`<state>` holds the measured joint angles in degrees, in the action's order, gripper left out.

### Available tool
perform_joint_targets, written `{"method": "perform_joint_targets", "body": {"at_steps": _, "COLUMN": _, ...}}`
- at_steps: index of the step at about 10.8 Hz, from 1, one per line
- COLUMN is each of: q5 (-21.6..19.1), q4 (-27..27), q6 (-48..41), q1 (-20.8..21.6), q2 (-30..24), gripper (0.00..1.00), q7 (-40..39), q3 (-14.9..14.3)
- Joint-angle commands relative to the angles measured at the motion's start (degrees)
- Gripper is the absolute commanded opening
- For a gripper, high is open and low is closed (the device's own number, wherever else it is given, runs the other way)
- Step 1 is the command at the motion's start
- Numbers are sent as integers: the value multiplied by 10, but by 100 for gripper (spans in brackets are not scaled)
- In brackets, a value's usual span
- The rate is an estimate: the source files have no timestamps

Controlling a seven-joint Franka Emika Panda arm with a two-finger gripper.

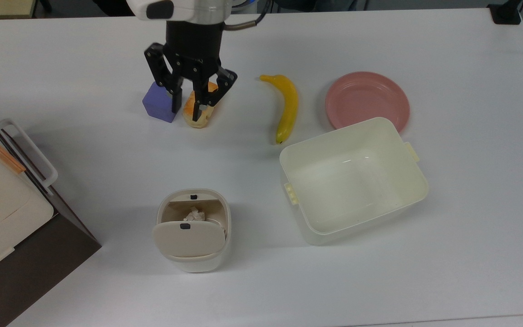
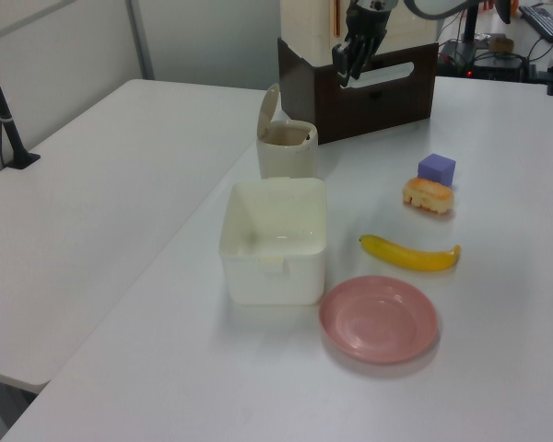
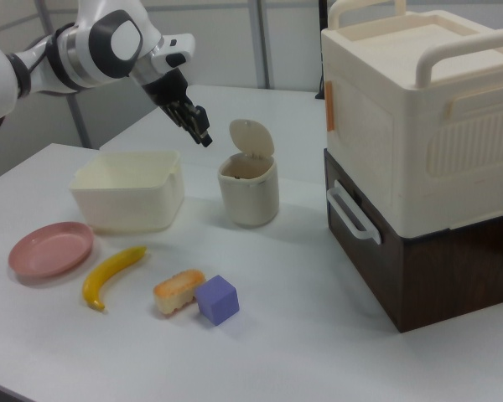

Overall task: Open the trash can
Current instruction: 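Move the gripper over the small white flip-lid trash bin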

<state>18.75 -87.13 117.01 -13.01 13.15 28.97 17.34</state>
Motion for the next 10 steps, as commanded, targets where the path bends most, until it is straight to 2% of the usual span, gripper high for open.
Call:
{"method": "perform_joint_targets", "body": {"at_steps": 1, "q5": 47, "q4": 34, "q6": 68, "q1": 17, "q2": 54, "gripper": 0, "q7": 57, "q3": -3}}
{"method": "perform_joint_targets", "body": {"at_steps": 5, "q5": 111, "q4": 118, "q6": 137, "q1": 32, "q2": 134, "gripper": 0, "q7": 111, "q3": -6}}
{"method": "perform_joint_targets", "body": {"at_steps": 8, "q5": 145, "q4": 125, "q6": 220, "q1": 29, "q2": 149, "gripper": 0, "q7": 162, "q3": -11}}
{"method": "perform_joint_targets", "body": {"at_steps": 10, "q5": 177, "q4": 124, "q6": 242, "q1": 29, "q2": 161, "gripper": 0, "q7": 174, "q3": -11}}
